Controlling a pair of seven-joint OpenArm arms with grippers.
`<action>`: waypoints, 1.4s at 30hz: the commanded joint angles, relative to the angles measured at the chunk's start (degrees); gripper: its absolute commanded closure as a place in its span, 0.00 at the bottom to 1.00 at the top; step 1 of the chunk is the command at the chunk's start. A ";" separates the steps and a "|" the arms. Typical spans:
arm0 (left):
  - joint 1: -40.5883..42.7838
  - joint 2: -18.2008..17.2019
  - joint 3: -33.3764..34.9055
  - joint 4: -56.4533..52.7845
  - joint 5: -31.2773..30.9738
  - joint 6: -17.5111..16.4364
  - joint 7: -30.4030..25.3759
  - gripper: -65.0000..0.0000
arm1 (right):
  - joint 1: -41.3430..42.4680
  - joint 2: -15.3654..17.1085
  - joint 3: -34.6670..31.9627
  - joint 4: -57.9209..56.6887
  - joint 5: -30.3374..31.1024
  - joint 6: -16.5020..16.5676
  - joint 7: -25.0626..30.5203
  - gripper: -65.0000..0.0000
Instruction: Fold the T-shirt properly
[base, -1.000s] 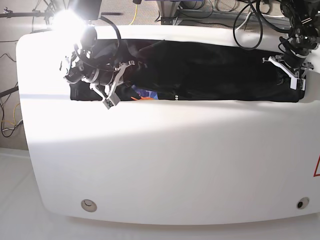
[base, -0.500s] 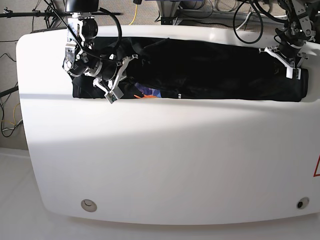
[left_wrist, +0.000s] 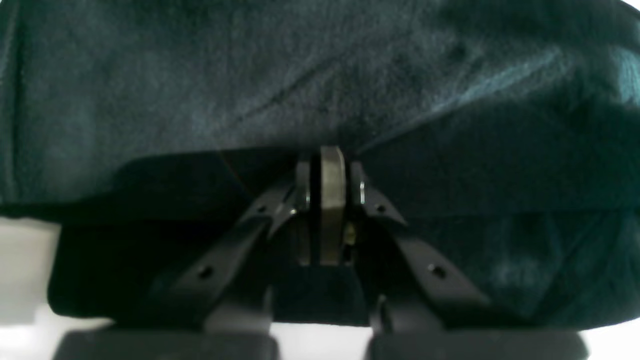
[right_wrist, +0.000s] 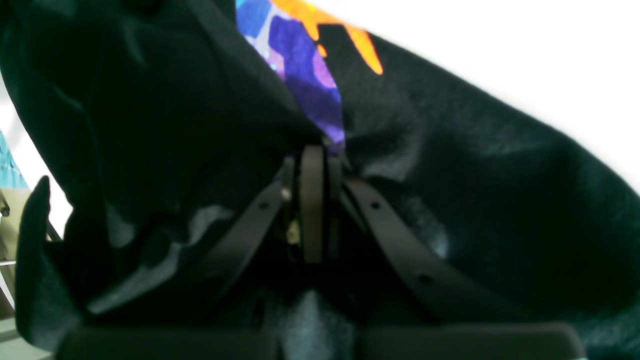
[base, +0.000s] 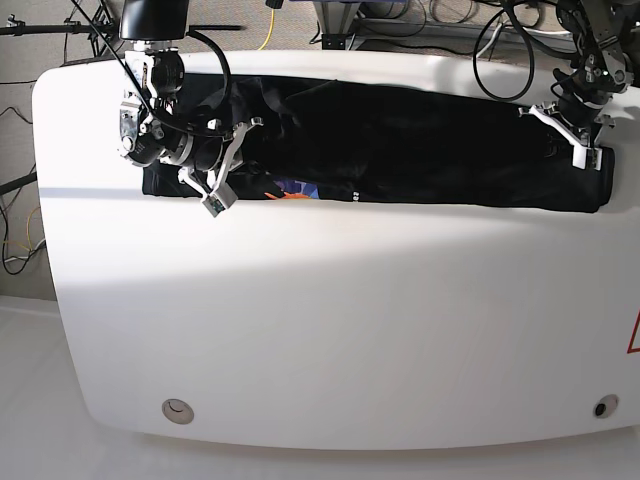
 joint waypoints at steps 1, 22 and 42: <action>-0.86 -0.89 -0.86 1.36 0.77 0.37 0.69 1.00 | 1.34 -1.53 -0.69 0.94 -2.18 -0.45 -1.52 1.00; 1.13 -2.21 1.61 -1.65 0.52 0.86 -3.30 1.00 | -1.97 0.30 -1.88 2.35 -1.03 -0.45 -0.24 1.00; -7.41 -5.03 5.72 -8.14 2.63 4.73 -0.72 0.99 | 6.82 4.27 -2.30 -13.20 -3.03 -0.45 6.91 1.00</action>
